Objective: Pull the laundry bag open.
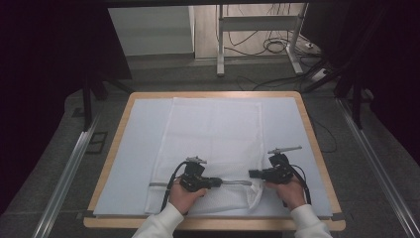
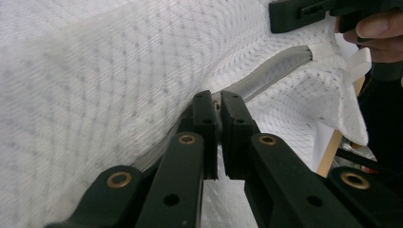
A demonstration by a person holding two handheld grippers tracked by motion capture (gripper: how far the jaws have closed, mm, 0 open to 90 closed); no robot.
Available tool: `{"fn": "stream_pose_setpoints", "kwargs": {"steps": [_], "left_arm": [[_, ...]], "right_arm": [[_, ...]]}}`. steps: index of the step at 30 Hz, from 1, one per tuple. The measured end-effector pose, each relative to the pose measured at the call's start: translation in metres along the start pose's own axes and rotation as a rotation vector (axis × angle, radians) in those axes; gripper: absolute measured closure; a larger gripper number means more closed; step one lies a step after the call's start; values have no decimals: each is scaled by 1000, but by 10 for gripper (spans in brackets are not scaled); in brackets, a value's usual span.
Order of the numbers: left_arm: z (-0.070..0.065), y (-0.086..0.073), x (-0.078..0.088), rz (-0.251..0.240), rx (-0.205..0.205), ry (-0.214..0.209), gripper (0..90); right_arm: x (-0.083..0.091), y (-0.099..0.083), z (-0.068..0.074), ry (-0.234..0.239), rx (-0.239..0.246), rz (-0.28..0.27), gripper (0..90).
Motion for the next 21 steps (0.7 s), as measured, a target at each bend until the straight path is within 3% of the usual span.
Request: {"fn": "stream_pose_setpoints", "kwargs": {"steps": [21], "left_arm": [[10, -3, 17, -24, 25, 8, 865]], "right_arm": [[-1, 0, 1, -4, 4, 6, 883]]}}
Point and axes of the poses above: each handheld gripper's, and its own axes: x roughly backward along the jaws, y roughly out of its top, z roughly to its left, the point moved 7 cm from there along -x, roughly forward along the jaws, and after that the axes turned 3 degrees about -z, right-handed, at the moved point
